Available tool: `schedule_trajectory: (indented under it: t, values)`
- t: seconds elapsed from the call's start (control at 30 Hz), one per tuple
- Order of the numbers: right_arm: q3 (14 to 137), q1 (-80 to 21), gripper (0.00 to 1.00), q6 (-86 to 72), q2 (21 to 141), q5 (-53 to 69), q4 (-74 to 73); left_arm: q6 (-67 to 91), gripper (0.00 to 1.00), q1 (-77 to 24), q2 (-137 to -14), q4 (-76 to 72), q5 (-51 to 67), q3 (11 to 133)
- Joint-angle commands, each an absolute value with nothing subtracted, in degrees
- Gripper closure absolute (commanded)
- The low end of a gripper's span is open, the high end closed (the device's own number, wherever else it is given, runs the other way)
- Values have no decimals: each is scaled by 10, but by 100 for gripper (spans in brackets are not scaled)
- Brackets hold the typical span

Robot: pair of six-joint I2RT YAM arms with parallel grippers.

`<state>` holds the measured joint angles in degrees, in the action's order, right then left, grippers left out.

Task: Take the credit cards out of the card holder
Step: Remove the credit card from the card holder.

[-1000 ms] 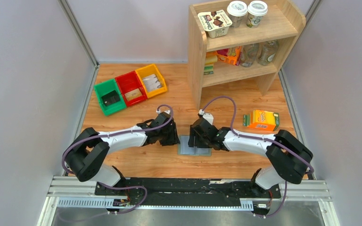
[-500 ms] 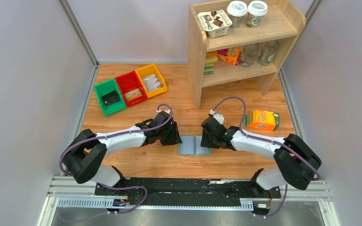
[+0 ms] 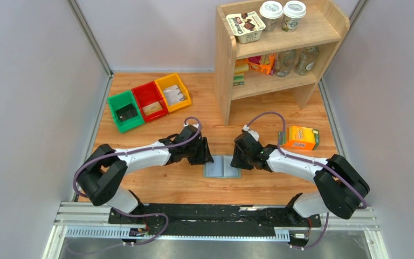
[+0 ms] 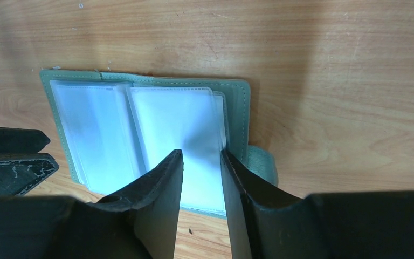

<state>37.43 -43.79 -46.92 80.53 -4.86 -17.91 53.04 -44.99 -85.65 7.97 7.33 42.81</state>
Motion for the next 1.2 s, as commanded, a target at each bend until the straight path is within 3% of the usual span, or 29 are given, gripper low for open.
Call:
schedule_trajectory:
  t: [0.0, 0.4, 0.73, 1.03, 1.17]
  values:
    - [345, -441, 61, -483, 838, -30, -153, 535, 50, -457, -874, 62, 86, 456]
    - [342, -440, 61, -483, 835, -29, -151, 555, 52, -464, -921, 29, 121, 458]
    - [334, -440, 60, -484, 832, -19, -131, 593, 61, -471, -889, -60, 159, 439]
    - [306, -440, 57, -492, 781, -29, -102, 596, 64, -483, -898, -69, 156, 451]
    - [294, -440, 54, -496, 739, -54, -107, 584, 71, -484, -904, -41, 141, 454]
